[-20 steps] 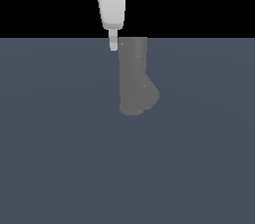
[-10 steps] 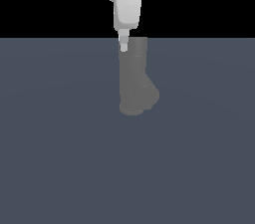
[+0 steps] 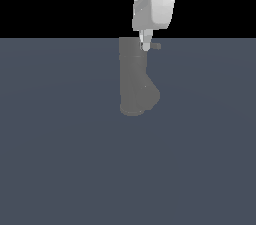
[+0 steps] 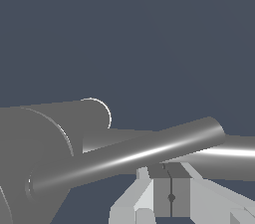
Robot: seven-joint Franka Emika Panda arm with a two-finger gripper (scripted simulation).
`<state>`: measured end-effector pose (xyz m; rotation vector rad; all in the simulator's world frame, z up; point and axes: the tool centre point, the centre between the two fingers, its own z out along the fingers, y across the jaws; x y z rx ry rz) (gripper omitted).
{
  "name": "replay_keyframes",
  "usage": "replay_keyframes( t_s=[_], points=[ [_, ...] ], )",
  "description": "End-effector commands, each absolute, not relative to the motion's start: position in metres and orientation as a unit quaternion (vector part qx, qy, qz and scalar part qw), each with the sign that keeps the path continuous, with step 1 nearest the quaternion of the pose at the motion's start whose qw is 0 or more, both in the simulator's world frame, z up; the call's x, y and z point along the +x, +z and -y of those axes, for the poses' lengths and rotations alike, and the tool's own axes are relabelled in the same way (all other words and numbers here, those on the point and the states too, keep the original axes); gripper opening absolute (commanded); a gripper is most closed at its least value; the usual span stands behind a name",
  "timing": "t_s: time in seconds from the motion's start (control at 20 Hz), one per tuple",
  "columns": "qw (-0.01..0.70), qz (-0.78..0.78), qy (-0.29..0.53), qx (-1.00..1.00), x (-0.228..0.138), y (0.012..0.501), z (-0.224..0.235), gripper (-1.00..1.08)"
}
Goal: Turn on the faucet by rotating a designated handle.
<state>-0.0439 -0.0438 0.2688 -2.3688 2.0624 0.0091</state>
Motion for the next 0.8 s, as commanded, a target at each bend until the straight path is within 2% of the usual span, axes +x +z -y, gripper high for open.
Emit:
replay_keyframes(
  t_s=[0.0, 0.05, 0.75],
  points=[
    [0.0, -0.678, 0.0, -0.735, -0.045, 0.27, 0.085, -1.0],
    [0.001, -0.657, 0.003, -0.754, -0.043, 0.269, 0.048, -1.0],
    [0.0, -0.667, 0.001, -0.745, -0.005, 0.269, 0.092, -1.0]
  ],
)
